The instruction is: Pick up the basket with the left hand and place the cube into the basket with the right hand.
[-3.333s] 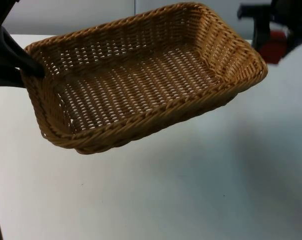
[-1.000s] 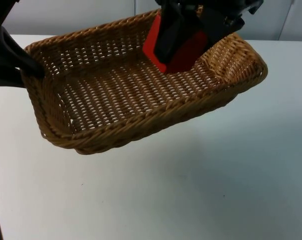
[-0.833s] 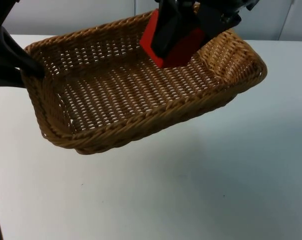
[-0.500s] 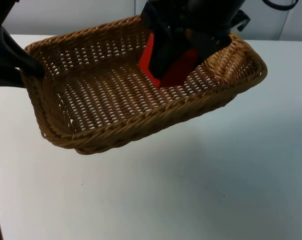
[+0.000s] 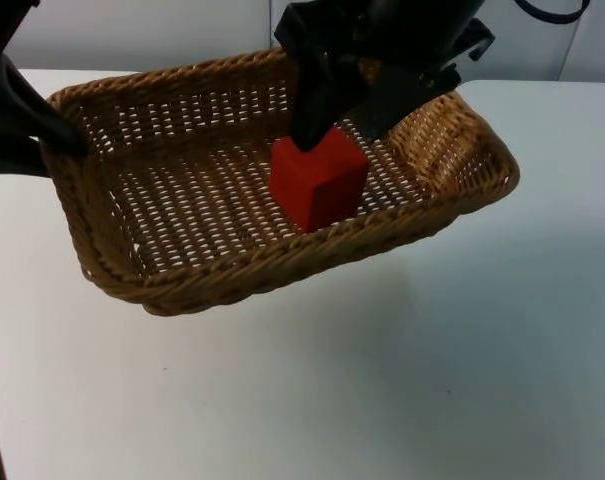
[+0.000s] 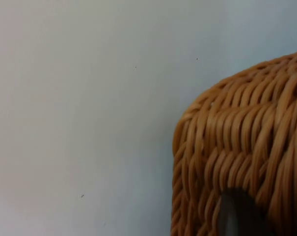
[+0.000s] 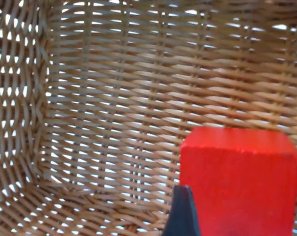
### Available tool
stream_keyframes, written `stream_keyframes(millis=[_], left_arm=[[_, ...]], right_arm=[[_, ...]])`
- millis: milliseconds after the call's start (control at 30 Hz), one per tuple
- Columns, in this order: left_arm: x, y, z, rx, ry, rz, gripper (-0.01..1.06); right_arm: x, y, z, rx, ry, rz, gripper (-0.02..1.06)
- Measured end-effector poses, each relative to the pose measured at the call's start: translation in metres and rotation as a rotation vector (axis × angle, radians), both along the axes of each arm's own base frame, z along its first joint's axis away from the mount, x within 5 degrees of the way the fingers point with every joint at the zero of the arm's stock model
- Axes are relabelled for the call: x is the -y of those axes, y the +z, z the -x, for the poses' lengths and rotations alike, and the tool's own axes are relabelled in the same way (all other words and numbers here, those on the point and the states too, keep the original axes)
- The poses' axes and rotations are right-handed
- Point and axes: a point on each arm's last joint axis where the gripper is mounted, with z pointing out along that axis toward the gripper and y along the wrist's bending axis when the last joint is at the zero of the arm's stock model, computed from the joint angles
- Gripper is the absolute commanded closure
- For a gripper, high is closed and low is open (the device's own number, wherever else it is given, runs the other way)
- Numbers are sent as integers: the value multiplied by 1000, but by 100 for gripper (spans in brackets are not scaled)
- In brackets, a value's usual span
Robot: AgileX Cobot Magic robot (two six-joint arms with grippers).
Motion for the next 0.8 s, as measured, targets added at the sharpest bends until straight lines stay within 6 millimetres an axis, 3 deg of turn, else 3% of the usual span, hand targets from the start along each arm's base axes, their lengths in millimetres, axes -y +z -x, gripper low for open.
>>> stream_keyframes(millis=[167,367,500,533,700,800], left_arm=[[0,0,0,0,-1,-1,105],[0,0,0,0,-1,-1,105],[0,0,0,0,-1,-1,105],[0,0,0,0,-1,-1,105],[0,0,0,0,-1,-1,105],[0,0,0,0,-1,-1,105]], right_arm=[[1,5,-4,33,-6,19,42],[10,45,-21,114,-64,-4,43],[51,86,-45,181,-189,-10,43],[51,86,-45,181,-189,-10,43],[116,98,-66,148,-362,-16,43],[128,98,-69,135,-393,-28,43]])
